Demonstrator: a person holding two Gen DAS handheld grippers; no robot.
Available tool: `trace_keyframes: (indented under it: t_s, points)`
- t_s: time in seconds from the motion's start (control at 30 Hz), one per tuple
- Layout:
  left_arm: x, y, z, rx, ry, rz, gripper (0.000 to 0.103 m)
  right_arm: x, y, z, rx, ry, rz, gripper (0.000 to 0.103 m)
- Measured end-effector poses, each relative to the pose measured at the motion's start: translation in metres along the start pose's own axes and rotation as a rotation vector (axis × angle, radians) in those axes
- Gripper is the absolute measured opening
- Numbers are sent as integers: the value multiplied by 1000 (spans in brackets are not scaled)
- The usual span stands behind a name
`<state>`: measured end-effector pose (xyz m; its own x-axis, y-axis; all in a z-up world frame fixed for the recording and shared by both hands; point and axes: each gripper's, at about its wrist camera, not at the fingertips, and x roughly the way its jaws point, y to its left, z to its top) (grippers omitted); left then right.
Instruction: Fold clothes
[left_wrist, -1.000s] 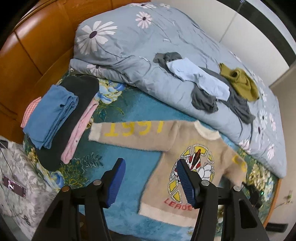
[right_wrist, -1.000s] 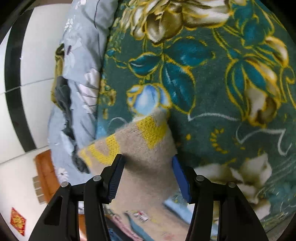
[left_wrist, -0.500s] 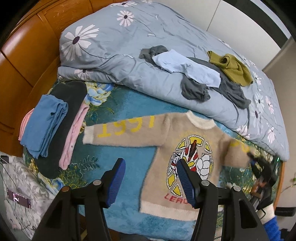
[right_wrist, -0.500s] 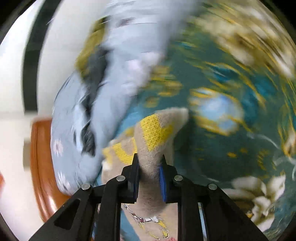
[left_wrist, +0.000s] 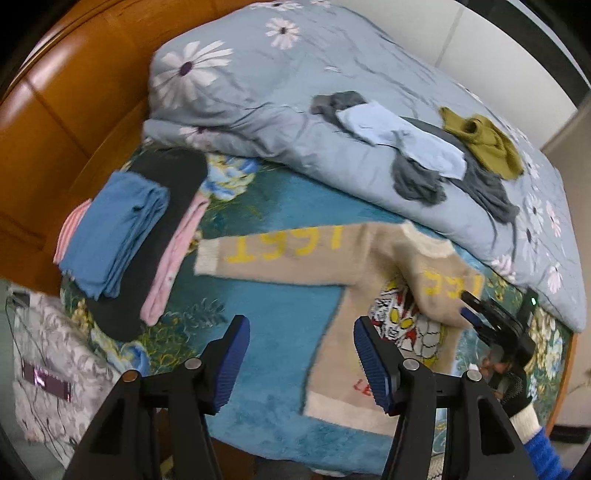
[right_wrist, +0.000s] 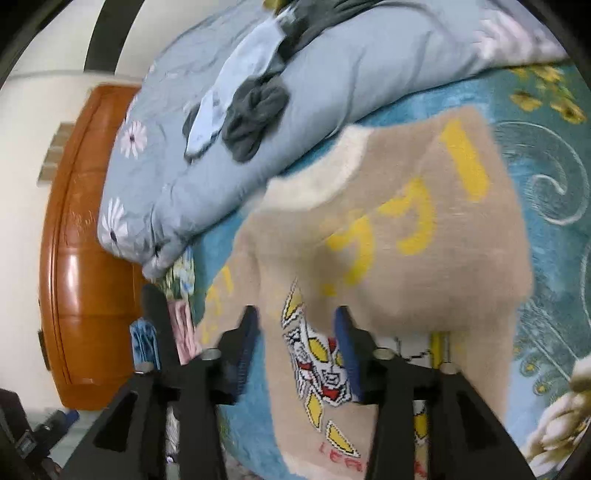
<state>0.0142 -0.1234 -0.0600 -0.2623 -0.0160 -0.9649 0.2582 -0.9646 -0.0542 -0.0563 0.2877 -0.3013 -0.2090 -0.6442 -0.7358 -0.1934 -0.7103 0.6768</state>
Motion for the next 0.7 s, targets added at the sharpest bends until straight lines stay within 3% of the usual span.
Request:
trace_keyframes:
  t_s: [0.07, 0.17, 0.23, 0.37, 0.53, 0.6, 0.7]
  points:
    - [5, 11, -4, -30, 13, 4, 64, -4, -14, 5, 39, -17, -29, 55]
    - [14, 21, -11, -65, 44, 0, 64, 10, -11, 8, 1, 36, -41, 55]
    - [18, 22, -15, -66, 61, -3, 64, 25, 14, 2, -126, 88, -41, 55]
    - [21, 25, -17, -50, 69, 12, 64, 71, 63, -24, -438, 214, -147, 56]
    - [21, 43, -25, -86, 83, 32, 64, 123, 91, -42, -661, 307, -293, 56]
    - [22, 52, -28, -110, 86, 41, 64, 142, 98, -52, -770, 326, -395, 56]
    - [22, 65, -33, -148, 90, 56, 64, 155, 96, -56, -822, 334, -469, 55]
